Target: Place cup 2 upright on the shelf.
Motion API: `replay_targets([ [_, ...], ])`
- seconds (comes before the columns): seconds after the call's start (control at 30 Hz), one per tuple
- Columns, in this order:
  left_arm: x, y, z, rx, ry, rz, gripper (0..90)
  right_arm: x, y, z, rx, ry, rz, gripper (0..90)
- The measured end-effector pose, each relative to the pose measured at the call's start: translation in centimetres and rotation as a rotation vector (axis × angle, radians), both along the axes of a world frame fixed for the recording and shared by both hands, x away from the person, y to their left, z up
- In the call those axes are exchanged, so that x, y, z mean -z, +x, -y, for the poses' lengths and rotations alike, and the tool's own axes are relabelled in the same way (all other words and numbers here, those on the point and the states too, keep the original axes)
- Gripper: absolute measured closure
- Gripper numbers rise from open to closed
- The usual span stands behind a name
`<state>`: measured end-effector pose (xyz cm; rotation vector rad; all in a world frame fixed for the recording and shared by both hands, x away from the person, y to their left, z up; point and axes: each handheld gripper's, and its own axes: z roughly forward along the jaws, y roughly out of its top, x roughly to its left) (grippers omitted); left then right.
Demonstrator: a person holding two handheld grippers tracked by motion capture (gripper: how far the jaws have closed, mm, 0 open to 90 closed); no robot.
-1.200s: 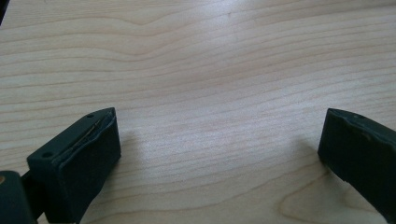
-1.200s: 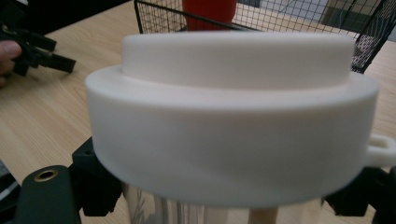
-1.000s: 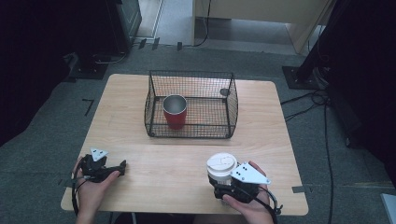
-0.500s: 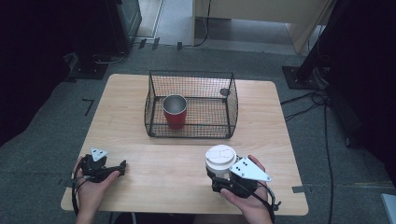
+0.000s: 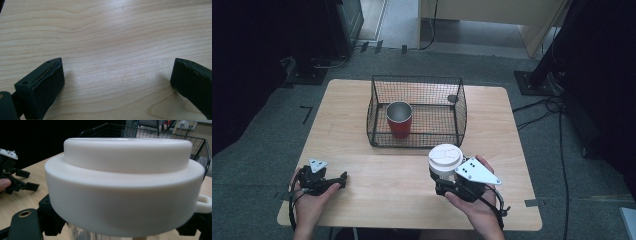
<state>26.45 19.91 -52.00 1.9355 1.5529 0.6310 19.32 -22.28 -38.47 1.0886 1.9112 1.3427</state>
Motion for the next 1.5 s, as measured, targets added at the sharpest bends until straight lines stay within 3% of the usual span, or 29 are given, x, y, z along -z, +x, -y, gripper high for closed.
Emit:
replay_targets([
  [0.57,0.0,0.0,0.0,-0.001,-0.001,0.000,0.0,-2.8,3.2,-0.7,0.014,0.034,0.037,16.6],
  [0.8,0.0,0.0,0.0,-0.001,-0.001,0.000,0.0,-4.2,5.0,-1.0,0.030,0.027,0.059,16.6],
  [1.5,0.0,0.0,0.0,0.000,-0.001,0.000,0.0,-6.6,9.8,-1.8,0.078,0.015,0.118,16.6],
])
